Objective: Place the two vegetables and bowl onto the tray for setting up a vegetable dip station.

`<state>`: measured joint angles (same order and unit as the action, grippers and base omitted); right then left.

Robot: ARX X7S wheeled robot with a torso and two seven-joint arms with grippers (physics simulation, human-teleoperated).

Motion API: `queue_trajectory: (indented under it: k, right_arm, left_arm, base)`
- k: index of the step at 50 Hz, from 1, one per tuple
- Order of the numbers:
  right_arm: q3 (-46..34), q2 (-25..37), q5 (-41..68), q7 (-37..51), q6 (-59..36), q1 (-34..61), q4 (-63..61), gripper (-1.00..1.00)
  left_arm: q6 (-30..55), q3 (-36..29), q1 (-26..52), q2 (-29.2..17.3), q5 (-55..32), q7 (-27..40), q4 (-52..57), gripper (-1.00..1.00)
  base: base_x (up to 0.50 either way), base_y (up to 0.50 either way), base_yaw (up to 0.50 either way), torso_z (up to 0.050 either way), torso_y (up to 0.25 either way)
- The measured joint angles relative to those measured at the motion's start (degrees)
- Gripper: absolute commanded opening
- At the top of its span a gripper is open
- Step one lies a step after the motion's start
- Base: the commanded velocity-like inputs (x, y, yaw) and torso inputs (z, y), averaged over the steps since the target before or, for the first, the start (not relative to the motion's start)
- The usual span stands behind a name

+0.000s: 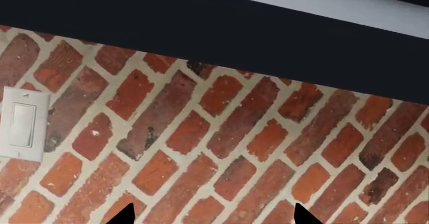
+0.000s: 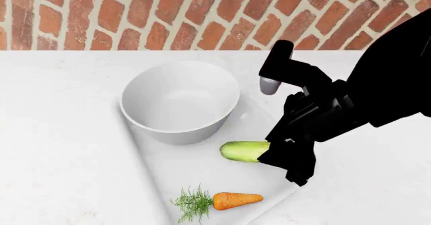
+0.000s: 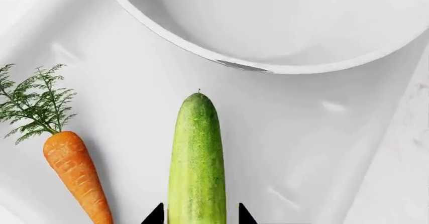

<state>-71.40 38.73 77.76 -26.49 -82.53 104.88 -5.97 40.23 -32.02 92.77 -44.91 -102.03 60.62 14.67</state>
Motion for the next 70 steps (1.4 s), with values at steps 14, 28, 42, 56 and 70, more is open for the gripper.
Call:
queue_trajectory:
  k: [14,28,42,56,70]
  right_arm:
    - [-0.2,-0.2,-0.3,-0.5,0.7,1.5,1.0,1.0]
    - [6.0,2.6,7.6,10.4,2.9,2.5,1.1,1.0]
    - [15.0,8.2,20.0,33.6,10.3,4.7,-2.0,1.0]
    - [21.6,12.8,23.4,48.7,16.7,8.4,-7.0,1.0]
    - [24.2,11.8,18.9,54.0,16.1,16.9,-9.3,1.0]
  left_arm:
    - [0.0,0.0,0.1,-0.1,0.0,0.0,0.0,1.0]
    - [0.0,0.2,0.3,-0.3,-0.3,0.3,0.1,1.0]
    - [0.2,0.3,0.9,-0.5,-0.7,0.9,0.4,1.0]
    - [0.6,1.0,2.5,-1.5,-1.2,1.8,1.4,1.0]
    - [0.6,2.4,5.0,-2.3,-1.4,2.3,2.6,1.0]
  base:
    - [0.0,0.0,0.0,0.0,0.0]
    - [0.0,0.0,0.0,0.0,0.0]
    - [0.0,0.0,0.0,0.0,0.0]
    - [0.0,0.0,0.0,0.0,0.0]
    - [0.0,0.0,0.0,0.0,0.0]
